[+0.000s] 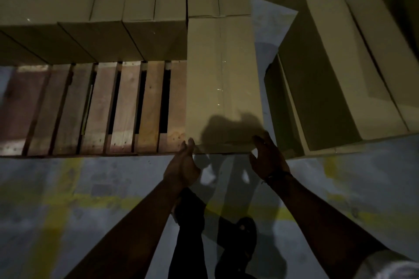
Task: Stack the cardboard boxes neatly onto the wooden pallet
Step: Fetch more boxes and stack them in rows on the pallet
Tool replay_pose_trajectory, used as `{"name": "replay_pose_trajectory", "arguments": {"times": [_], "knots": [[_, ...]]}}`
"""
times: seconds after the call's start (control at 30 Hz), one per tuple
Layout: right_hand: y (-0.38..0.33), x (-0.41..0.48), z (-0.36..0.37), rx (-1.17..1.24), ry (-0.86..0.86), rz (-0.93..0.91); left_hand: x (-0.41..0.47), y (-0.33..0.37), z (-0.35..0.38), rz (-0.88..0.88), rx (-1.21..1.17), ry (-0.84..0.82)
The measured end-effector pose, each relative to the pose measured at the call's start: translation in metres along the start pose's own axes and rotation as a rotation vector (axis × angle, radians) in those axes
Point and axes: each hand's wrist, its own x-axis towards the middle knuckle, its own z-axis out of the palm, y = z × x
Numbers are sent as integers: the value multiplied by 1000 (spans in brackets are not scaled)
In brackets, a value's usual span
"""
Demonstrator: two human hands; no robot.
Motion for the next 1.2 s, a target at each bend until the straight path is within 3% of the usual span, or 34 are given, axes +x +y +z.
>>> {"name": "replay_pose_trajectory", "arguments": {"times": [0.13,0.33,0.57,0.8,0.9,1.2], "knots": [[-5,4,-8,-56,37,38,-1,-2,-6,-28,42,-66],[-26,10,-36,-134,65,10,-8,21,-27,126,3,194],[-62,-19,-124,30,88,63,-16,76,-70,296,-23,191],[-75,-54,-221,127,301,244,-37,164,-131,392,-32,76],[-52,-61,-244,154,311,339,-39,207,-146,446,-2,50],[59,-41,-286,169,297,323,4,303,-129,413,-16,-56]]}}
